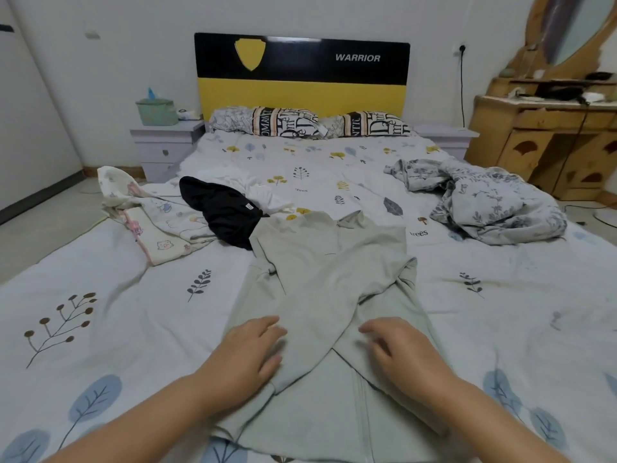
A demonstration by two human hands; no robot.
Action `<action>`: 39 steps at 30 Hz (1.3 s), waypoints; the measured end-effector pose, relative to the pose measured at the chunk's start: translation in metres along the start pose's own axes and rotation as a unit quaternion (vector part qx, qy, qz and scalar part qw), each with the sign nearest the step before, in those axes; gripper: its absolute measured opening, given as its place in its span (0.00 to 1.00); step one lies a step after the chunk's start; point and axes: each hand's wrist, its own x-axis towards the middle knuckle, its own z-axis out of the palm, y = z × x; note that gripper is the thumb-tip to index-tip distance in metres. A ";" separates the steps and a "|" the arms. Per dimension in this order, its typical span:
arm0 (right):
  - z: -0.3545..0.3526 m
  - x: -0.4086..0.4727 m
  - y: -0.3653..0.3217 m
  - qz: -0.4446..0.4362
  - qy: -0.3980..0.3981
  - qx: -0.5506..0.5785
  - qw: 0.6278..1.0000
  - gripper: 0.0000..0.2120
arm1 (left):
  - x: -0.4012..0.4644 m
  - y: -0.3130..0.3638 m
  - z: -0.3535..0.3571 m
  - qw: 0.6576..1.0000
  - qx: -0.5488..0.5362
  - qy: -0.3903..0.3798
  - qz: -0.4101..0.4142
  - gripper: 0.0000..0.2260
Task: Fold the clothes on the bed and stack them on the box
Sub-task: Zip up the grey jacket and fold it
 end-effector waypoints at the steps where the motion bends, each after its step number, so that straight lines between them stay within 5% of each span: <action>1: -0.004 -0.015 0.006 -0.011 0.000 -0.016 1.000 0.15 | -0.012 0.002 -0.003 1.000 -0.002 0.001 0.023 0.19; 4: -0.007 -0.055 0.028 -0.078 0.047 -0.071 0.993 0.17 | -0.044 0.003 -0.007 0.997 -0.012 0.024 0.066 0.12; 7: -0.001 -0.087 0.052 -0.060 0.040 -0.119 0.990 0.42 | -0.069 0.001 -0.010 0.996 0.007 0.020 0.085 0.15; 9: 0.001 -0.104 0.064 -0.055 0.044 -0.154 0.986 0.47 | -0.081 -0.004 -0.008 0.997 0.015 0.012 0.070 0.19; 15: -0.005 -0.126 0.069 -0.080 0.045 -0.189 0.978 0.28 | -0.101 -0.012 0.004 0.995 0.076 -0.018 0.068 0.29; 19: -0.008 -0.128 0.081 -0.071 0.050 -0.201 0.976 0.48 | -0.101 -0.016 0.013 0.994 0.073 0.004 0.083 0.25; 23: -0.002 -0.122 0.080 -0.096 0.024 -0.228 0.969 0.48 | -0.095 -0.014 0.014 0.993 0.077 -0.024 0.086 0.41; 26: -0.001 -0.120 0.077 -0.070 0.021 -0.211 0.975 0.44 | -0.090 -0.004 0.009 0.992 0.079 -0.023 0.100 0.38; 30: -0.002 -0.116 0.080 -0.044 0.085 -0.109 0.989 0.36 | -0.086 -0.004 0.002 0.998 0.021 0.019 0.063 0.29; 34: -0.016 -0.105 0.076 -0.002 0.133 0.019 0.991 0.12 | -0.073 -0.003 -0.015 0.996 -0.064 0.066 -0.013 0.14; 39: -0.028 -0.075 0.076 0.091 0.091 0.324 0.937 0.19 | -0.041 -0.003 -0.044 0.974 -0.191 0.060 -0.103 0.13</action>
